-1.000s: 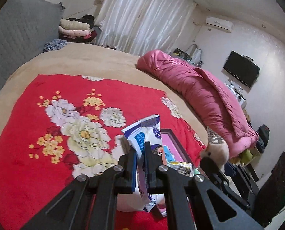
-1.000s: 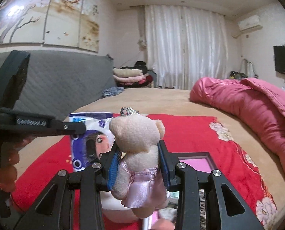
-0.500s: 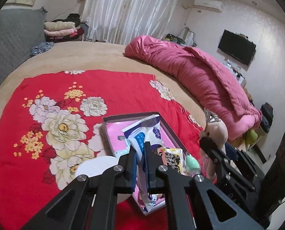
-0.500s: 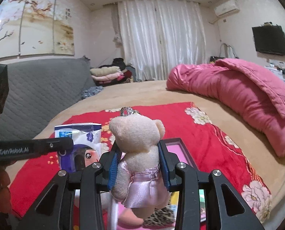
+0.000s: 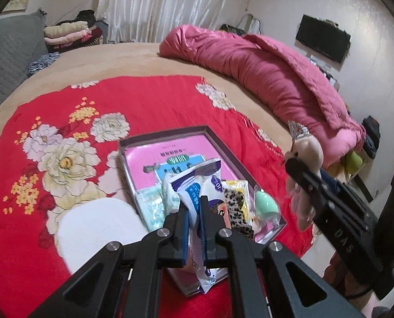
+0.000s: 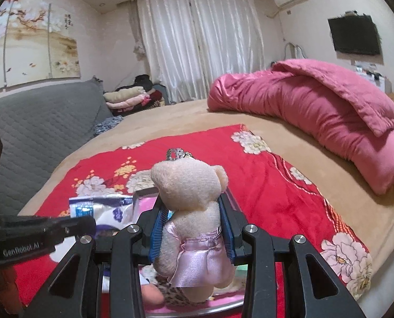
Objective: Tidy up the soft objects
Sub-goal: 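Lift the wipes pack and teddy bear and carry both over the tray, then lower the wipes pack into the tray with left tool while right tool releases the teddy bear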
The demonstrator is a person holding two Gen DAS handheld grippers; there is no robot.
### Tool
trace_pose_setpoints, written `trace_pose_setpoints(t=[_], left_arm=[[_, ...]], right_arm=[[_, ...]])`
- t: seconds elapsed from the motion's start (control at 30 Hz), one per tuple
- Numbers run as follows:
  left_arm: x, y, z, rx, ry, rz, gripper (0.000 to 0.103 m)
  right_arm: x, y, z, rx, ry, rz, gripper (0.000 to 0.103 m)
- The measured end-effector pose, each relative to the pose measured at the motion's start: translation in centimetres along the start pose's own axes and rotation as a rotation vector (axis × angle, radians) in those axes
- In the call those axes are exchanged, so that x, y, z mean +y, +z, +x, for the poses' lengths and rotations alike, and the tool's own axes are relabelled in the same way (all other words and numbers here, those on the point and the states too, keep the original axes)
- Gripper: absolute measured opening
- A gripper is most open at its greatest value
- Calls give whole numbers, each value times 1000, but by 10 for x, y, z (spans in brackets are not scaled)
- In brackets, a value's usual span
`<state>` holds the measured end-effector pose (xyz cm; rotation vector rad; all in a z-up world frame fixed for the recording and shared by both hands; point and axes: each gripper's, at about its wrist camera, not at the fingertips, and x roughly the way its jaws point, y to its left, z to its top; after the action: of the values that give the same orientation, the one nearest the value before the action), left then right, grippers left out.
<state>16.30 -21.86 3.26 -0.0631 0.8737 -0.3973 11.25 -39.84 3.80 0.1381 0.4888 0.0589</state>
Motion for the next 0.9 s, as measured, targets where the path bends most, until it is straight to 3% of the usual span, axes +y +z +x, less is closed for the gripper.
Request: trace_pose_setpoints(t=[0.23, 0.47, 0.67, 0.9], left_arm=[[-10, -4, 44, 86, 21, 31, 7], [-9, -4, 65, 117, 75, 50, 8], [-6, -2, 72, 140, 87, 56, 10], [-5, 1, 73, 137, 80, 54, 10]], right_arm=[[-29, -13, 39, 150, -17, 55, 39], [-22, -31, 82, 263, 12, 12, 39], [-6, -43, 105, 303, 11, -54, 40], [-3, -44, 104, 283, 83, -43, 56]])
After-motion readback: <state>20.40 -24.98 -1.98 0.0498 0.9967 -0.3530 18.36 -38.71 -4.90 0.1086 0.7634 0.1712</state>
